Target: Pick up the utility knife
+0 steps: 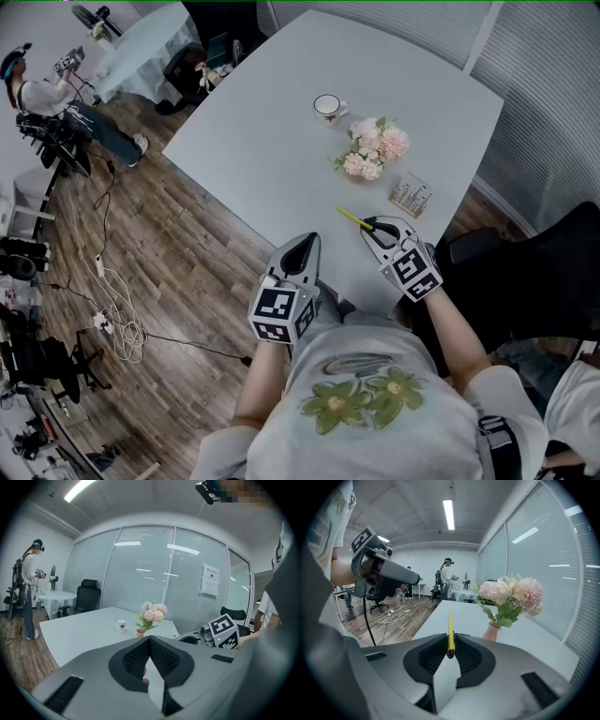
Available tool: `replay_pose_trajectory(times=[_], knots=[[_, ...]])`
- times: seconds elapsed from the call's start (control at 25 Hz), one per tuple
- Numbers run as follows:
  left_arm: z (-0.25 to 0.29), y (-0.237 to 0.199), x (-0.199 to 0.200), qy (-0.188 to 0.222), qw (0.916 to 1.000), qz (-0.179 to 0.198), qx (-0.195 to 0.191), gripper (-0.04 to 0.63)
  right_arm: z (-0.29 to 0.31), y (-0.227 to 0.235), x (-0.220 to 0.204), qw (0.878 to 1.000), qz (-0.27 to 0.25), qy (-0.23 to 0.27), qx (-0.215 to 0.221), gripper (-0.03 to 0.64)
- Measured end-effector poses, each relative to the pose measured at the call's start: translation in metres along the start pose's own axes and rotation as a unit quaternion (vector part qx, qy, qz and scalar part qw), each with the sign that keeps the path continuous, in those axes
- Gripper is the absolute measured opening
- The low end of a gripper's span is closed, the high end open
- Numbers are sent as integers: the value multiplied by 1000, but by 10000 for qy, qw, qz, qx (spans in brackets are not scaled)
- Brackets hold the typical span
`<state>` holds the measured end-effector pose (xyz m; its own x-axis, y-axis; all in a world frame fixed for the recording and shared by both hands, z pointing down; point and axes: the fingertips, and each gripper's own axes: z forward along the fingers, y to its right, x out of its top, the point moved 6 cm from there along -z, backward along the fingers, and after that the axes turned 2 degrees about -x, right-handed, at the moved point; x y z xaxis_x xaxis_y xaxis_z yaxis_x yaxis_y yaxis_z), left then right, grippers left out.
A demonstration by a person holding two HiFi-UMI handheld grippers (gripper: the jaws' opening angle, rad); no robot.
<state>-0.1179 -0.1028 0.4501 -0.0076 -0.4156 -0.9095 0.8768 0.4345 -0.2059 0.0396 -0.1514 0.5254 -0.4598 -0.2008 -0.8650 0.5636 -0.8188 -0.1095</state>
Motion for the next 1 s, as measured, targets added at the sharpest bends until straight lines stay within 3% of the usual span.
replay_pose_trajectory(times=[0.76, 1.0], knots=[[3, 8, 10, 123, 9998, 106, -74, 11, -39, -10, 68, 9958, 77, 897, -158, 57], [4, 14, 13, 134, 9997, 118, -146, 11, -49, -12, 78, 9928, 329, 1117, -298, 57]])
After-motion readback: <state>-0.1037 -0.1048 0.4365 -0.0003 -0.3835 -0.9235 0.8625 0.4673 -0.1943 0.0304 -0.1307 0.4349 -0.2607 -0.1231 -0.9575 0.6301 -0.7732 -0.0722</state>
